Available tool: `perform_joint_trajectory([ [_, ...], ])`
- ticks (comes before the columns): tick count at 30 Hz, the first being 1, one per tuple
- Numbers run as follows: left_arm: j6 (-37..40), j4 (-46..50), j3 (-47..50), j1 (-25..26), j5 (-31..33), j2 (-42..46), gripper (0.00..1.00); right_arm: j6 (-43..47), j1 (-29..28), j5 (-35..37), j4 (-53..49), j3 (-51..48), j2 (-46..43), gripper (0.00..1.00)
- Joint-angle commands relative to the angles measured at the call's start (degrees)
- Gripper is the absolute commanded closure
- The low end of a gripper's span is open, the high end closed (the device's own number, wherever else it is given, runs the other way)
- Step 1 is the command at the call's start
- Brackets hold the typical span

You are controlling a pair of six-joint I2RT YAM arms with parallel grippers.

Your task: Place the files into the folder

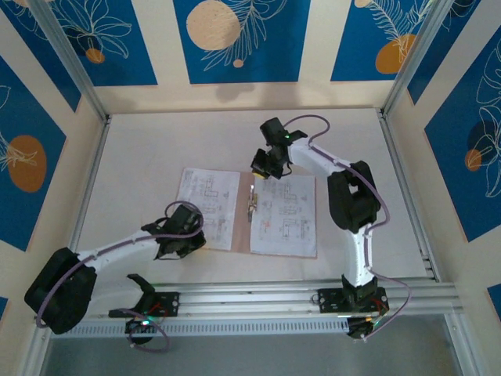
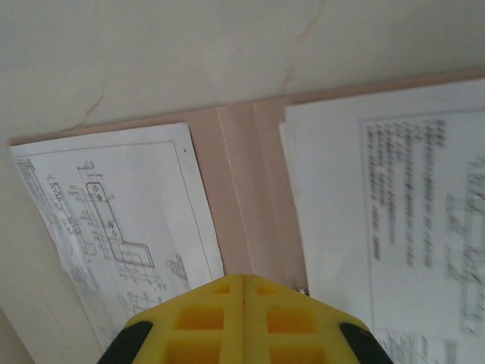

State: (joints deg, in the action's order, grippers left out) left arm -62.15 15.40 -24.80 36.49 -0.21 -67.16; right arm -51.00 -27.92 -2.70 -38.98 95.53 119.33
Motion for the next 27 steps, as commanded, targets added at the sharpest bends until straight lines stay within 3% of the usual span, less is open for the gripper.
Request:
perform_joint_trajectory([
  [1,0.91,-2.00,1.31,-0.38,-1.18,-0.61,0.90,1.90,-0.14,-3.14,-4.17,4.54,3.64,1.00],
  [14,-1.24,-4.28,3.58,0.12,-0.81,-0.32,0.90,4.64,-0.18,-5.60,-5.88,6.92,7.70,1.00],
  [27,-3.16,-4.59,4.24,1.13,0.64,0.49,0.91,5.13,-1.08,-7.23,-3.00,-0.46,0.12,1.00],
])
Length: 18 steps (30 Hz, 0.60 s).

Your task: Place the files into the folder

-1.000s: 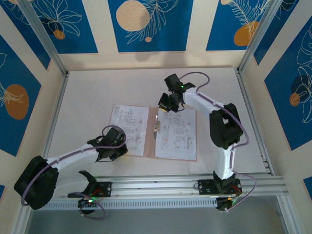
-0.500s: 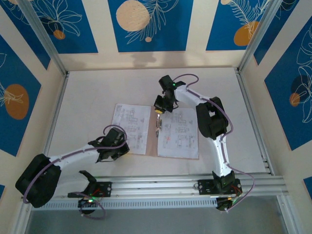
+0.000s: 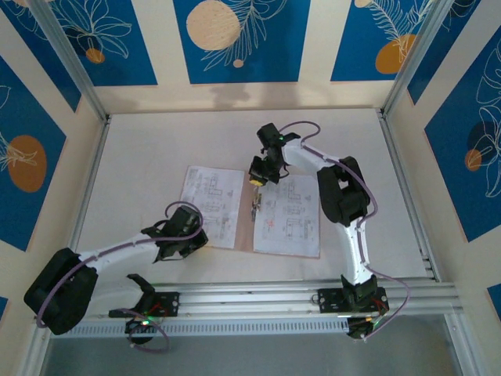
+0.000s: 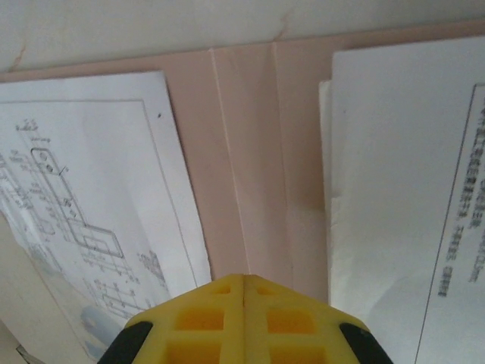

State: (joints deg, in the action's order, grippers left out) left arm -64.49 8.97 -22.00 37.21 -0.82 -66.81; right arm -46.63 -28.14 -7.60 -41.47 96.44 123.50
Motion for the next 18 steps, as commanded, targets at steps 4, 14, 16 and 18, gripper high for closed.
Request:
perform_joint_trajectory([
  [4,-1.12,1.94,1.53,0.59,1.46,0.49,0.91,0.14,-1.81,-2.07,0.62,-4.52,-7.14,1.00],
  [14,-1.65,1.63,1.70,0.93,1.70,0.71,0.91,-1.72,-4.01,-2.86,2.49,-11.24,-12.17,1.00],
  [16,-1.61,1.55,1.70,1.02,1.69,0.73,0.91,-2.11,-4.21,-3.02,3.05,-12.66,-12.58,1.00],
  [18,-1.69,1.66,1.61,1.12,1.74,0.81,0.91,-2.47,-4.39,-3.44,3.70,-13.80,-13.26,1.00],
])
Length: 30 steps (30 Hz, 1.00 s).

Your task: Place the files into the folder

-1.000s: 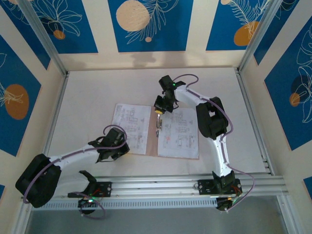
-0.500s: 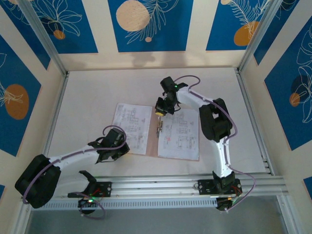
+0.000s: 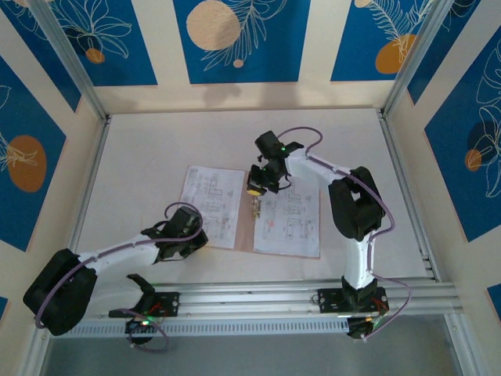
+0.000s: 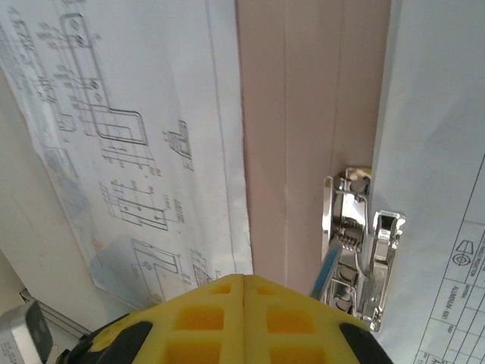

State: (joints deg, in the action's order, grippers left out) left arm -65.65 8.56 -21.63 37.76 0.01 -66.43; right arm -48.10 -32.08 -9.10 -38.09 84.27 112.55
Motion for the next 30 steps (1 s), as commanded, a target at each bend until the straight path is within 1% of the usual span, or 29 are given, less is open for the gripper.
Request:
perform_joint_trajectory([
  [1,-0.57,2.12,1.26,0.56,0.92,0.47,0.91,-1.16,-0.57,-1.93,0.55,-2.08,-2.64,1.00],
  [5,-0.75,2.24,1.39,0.70,0.97,0.79,0.91,-2.26,-1.16,-0.79,1.13,-4.55,-5.72,1.00],
  [9,-1.63,1.14,1.92,0.82,0.58,0.67,0.91,-4.98,-1.13,4.02,2.55,-9.83,-13.34,1.00],
  [12,-3.04,-0.78,2.22,2.21,0.38,-0.19,0.91,-7.15,-0.92,7.64,3.64,-15.20,-20.36,1.00],
  [15,-5.26,-2.08,1.47,5.49,1.75,-1.64,0.91,-8.79,0.11,9.49,3.90,-20.81,-26.97,0.97],
  [18,-8.87,-4.79,1.24,9.83,3.48,-3.51,0.91,-9.88,2.34,10.50,2.90,-25.90,-33.05,0.96],
  [23,-14.81,-9.58,-0.73,17.52,7.09,-8.45,0.91,-10.74,8.42,8.10,2.51,-33.67,-42.25,0.92],
  [25,-16.65,-12.58,-2.17,20.31,8.00,-11.64,0.91,-11.32,10.70,7.35,2.55,-36.40,-45.85,0.89],
  [30,-18.26,-18.05,-7.01,24.64,8.21,-20.09,0.91,-12.29,15.18,3.02,6.14,-41.74,-51.33,0.79],
])
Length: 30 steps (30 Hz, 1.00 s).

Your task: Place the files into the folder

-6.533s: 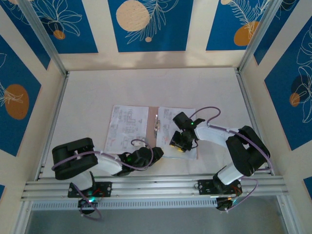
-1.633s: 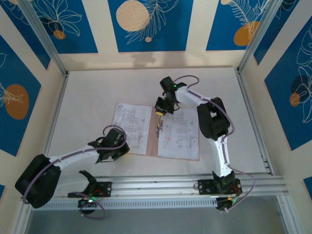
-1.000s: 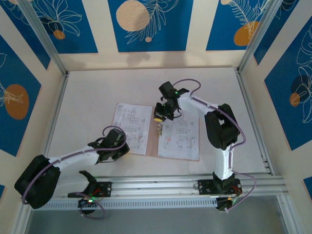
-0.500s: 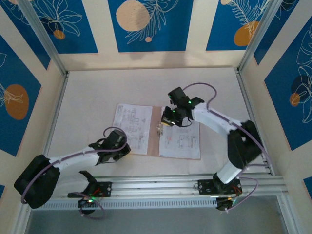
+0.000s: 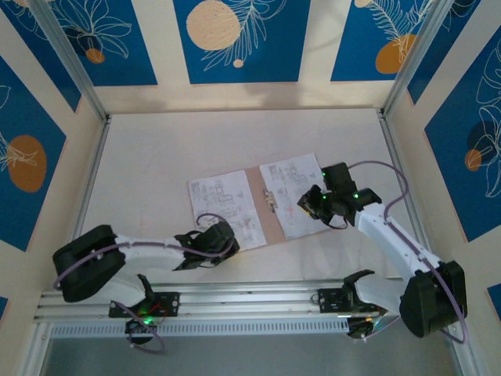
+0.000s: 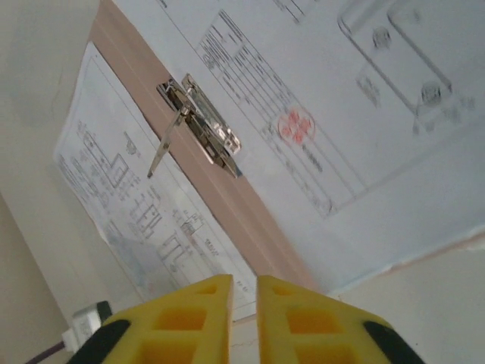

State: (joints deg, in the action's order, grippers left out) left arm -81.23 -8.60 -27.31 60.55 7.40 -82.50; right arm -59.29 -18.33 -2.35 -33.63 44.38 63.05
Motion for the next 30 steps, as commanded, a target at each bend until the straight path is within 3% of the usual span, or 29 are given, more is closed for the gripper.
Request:
perform_joint_trajectory([
  [1,-2.71,-2.14,-2.31,2.54,0.62,-6.09,0.91,-1.18,1.91,-4.23,2.54,-2.49,-2.13,0.77],
  [11,-2.31,-10.03,-10.64,7.18,-2.63,-17.90,0.88,-3.73,3.96,-9.75,14.33,-4.33,4.66,0.65],
  [19,0.92,-14.40,-13.05,8.35,-5.97,-19.50,0.69,-5.43,4.87,-11.95,21.85,-0.48,14.63,0.63],
  [25,4.32,-8.74,-13.09,8.35,-5.14,-13.67,0.61,-6.90,5.58,-14.30,25.27,1.88,20.30,0.63],
  [30,7.09,2.55,-12.31,6.17,-4.04,-8.65,0.68,-7.94,5.56,-15.59,27.35,2.58,23.25,0.65],
])
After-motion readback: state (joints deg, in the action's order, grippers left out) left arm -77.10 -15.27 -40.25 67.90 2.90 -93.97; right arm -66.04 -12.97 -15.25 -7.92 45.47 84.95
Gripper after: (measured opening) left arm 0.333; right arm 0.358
